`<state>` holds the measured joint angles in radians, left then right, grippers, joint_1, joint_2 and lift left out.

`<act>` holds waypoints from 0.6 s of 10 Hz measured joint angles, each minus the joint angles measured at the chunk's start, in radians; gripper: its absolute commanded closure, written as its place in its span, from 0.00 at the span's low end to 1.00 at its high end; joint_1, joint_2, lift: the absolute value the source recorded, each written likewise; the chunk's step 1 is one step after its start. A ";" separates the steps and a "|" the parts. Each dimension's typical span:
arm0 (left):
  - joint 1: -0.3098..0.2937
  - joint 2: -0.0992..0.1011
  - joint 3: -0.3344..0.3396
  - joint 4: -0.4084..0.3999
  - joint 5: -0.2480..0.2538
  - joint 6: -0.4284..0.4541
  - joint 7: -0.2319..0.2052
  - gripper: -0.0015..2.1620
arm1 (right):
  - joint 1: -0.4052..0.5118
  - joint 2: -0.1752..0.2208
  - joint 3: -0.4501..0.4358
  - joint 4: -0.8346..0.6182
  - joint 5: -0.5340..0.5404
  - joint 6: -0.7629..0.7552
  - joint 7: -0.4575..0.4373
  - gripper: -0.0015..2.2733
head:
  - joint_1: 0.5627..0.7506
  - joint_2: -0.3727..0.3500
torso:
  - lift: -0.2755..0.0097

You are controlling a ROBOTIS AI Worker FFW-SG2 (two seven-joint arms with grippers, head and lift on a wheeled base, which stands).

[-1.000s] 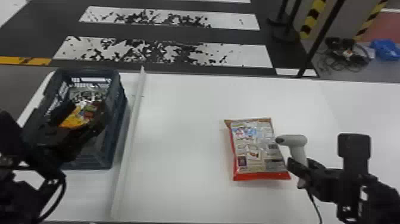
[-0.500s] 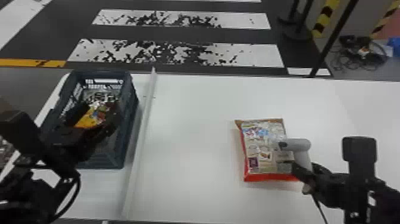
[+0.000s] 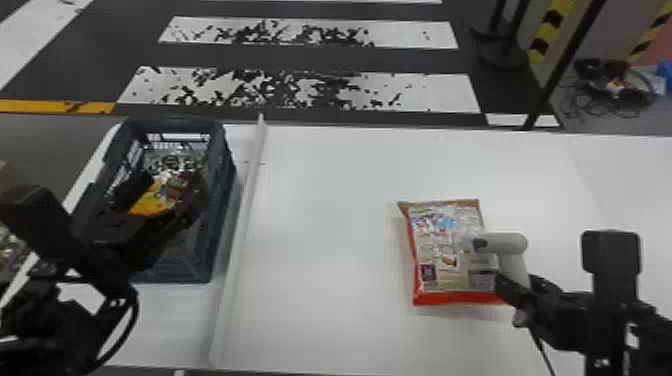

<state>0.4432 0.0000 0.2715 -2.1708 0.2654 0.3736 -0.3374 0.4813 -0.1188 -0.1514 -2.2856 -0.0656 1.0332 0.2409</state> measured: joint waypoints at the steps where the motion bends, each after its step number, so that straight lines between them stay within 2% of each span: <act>1: 0.000 0.000 0.000 0.000 0.000 0.000 0.000 0.04 | -0.011 0.000 -0.015 0.003 0.000 0.000 -0.001 0.99 | 0.70 0.52 | 0.63; 6: 0.000 0.000 -0.002 -0.001 0.001 0.000 0.000 0.04 | -0.112 -0.014 -0.106 0.160 0.000 -0.039 -0.003 0.99 | 0.70 0.40 | 0.63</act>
<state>0.4435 0.0000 0.2700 -2.1721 0.2669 0.3736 -0.3374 0.3688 -0.1332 -0.2576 -2.1254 -0.0658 0.9940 0.2377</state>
